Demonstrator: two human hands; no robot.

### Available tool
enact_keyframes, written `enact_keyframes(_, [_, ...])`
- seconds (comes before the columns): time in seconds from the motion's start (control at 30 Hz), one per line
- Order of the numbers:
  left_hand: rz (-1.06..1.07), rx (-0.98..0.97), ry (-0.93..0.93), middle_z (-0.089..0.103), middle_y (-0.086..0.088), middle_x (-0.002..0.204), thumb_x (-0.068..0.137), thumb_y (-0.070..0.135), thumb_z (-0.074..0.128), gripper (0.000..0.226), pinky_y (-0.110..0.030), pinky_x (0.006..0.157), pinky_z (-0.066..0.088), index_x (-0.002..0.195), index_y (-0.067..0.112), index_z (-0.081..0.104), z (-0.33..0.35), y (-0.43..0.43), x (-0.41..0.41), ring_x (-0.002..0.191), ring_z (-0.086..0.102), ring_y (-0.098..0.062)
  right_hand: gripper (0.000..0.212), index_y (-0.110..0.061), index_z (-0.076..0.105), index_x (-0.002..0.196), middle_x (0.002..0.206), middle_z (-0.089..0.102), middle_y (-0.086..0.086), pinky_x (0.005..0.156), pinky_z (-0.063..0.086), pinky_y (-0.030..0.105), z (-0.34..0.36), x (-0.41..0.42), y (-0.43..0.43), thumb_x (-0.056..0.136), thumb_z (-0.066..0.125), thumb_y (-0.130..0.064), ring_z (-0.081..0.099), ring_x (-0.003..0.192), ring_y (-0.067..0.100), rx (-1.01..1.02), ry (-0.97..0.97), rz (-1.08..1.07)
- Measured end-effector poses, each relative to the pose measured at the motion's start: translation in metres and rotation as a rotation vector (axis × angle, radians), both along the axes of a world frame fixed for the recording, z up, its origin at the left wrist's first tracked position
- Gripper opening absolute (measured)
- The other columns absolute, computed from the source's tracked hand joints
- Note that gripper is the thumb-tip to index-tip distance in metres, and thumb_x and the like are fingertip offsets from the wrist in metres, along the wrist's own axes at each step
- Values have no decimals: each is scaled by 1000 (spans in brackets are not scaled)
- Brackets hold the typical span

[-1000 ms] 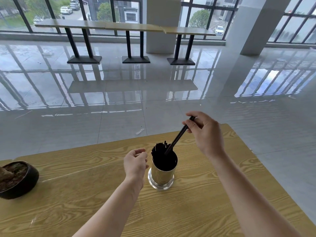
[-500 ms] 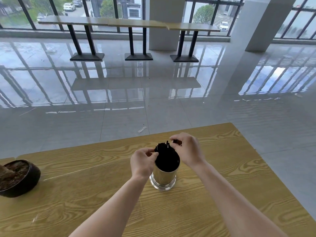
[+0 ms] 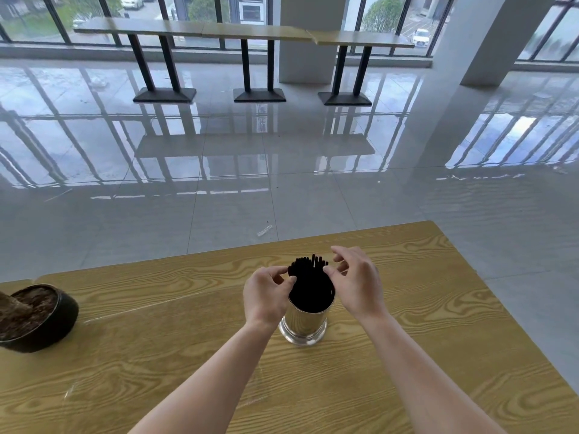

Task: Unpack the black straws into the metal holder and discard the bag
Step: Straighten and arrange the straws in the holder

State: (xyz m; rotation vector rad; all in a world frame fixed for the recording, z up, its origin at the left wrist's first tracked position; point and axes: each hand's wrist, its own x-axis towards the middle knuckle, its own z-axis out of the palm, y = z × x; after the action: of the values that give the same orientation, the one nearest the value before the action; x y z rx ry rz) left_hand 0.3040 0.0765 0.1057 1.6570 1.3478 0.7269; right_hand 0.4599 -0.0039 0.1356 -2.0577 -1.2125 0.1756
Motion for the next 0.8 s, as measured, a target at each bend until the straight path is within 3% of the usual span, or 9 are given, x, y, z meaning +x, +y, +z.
enact_keyframes(0.17, [-35,76,63,62,8,77,87,30,76,22,-18,60,38,109,26,77,1,-2,3,71,58,-7,46,-13,63,131,100,63,0,76,44,24,-5,1,1,89,74,-30,58,86,13,-116,11,29])
enact_keyframes(0.33, [-50,100,70,60,13,71,89,26,73,14,-21,57,41,101,28,79,4,-3,8,69,57,-6,36,-12,67,128,118,67,8,91,50,30,-6,-3,12,92,71,-17,62,110,23,-164,-39,63])
enact_keyframes(0.57, [-69,102,82,63,5,76,91,26,71,15,-20,58,37,103,30,78,2,0,3,70,57,-8,59,-19,51,144,109,61,3,82,44,24,-7,-8,13,89,74,-22,59,97,19,-115,-123,125])
enact_keyframes(0.8, [-90,109,100,65,3,76,91,24,70,14,-22,57,37,100,30,79,4,-1,3,70,58,-12,48,-16,58,138,112,62,7,89,52,35,-10,-9,18,91,70,-17,59,107,26,-193,-222,218])
